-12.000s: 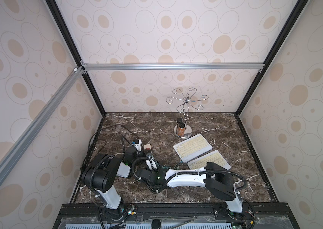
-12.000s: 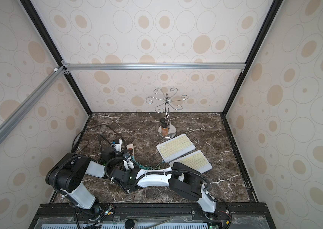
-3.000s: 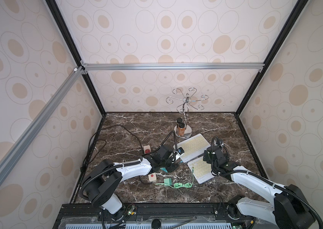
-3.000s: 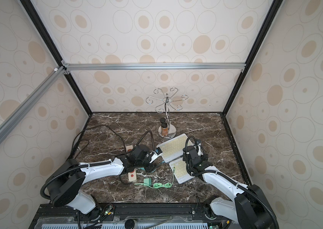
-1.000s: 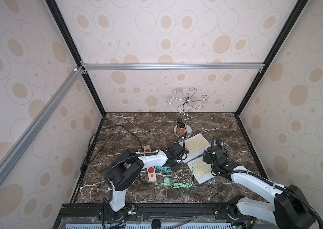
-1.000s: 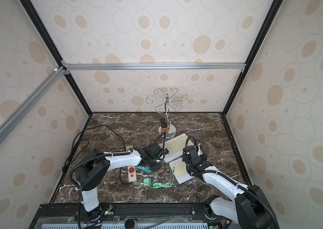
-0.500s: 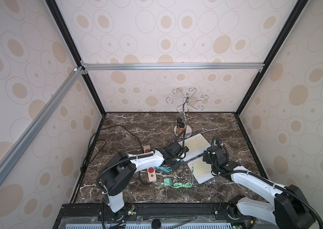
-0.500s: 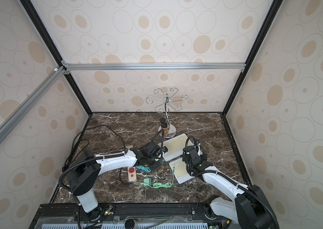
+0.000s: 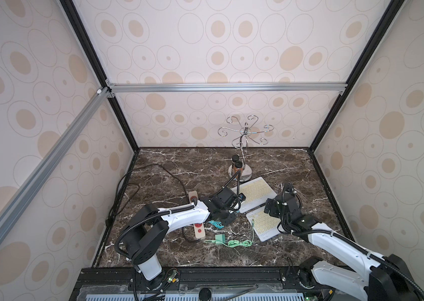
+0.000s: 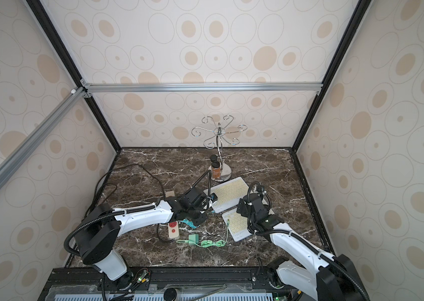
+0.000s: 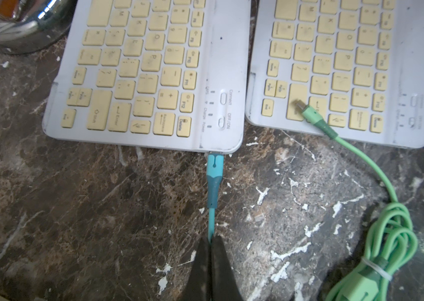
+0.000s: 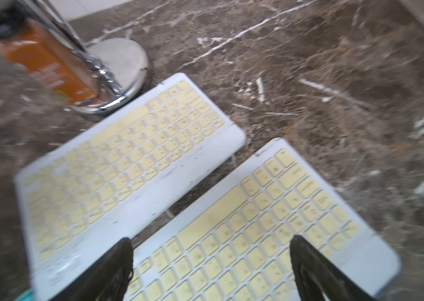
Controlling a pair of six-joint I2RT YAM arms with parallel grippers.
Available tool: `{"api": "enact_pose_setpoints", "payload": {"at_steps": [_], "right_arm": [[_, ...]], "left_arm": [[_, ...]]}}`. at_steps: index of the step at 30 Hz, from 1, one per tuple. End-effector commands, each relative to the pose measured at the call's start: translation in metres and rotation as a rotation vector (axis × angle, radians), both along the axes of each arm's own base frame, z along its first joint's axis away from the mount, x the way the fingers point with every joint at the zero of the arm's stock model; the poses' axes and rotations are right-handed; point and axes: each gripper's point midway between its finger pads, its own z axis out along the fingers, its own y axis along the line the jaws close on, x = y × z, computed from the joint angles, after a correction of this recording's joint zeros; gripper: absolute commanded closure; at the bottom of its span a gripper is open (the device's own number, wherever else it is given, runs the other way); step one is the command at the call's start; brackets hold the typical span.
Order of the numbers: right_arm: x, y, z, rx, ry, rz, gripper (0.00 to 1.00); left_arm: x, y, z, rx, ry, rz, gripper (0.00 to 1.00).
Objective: Unplug the wireless keyboard
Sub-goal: Pick up the power cord at the center of the board, then pick up the keyboard from the center of the board.
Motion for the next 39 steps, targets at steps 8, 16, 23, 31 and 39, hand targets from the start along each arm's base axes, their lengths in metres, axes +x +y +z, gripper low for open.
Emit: {"api": "enact_pose_setpoints", "payload": {"at_steps": [8, 16, 23, 31, 39], "right_arm": [[-0.014, 0.072, 0.002, 0.712, 0.002, 0.074, 0.02], [0.001, 0.094, -0.008, 0.834, 0.032, 0.094, 0.02], [0.014, 0.106, -0.022, 0.893, 0.049, 0.095, 0.03], [0.027, 0.112, -0.028, 0.908, 0.042, 0.084, 0.07], [0.034, 0.104, -0.038, 0.906, 0.012, 0.026, 0.11]], "left_arm": [[0.001, -0.011, 0.022, -0.058, -0.049, -0.041, 1.00], [0.003, -0.011, 0.027, -0.065, -0.069, -0.039, 1.00], [0.004, -0.012, 0.030, -0.061, -0.076, -0.045, 1.00], [0.003, -0.011, 0.030, -0.068, -0.078, -0.043, 1.00], [0.001, -0.012, 0.033, -0.079, -0.075, -0.049, 1.00]]}}
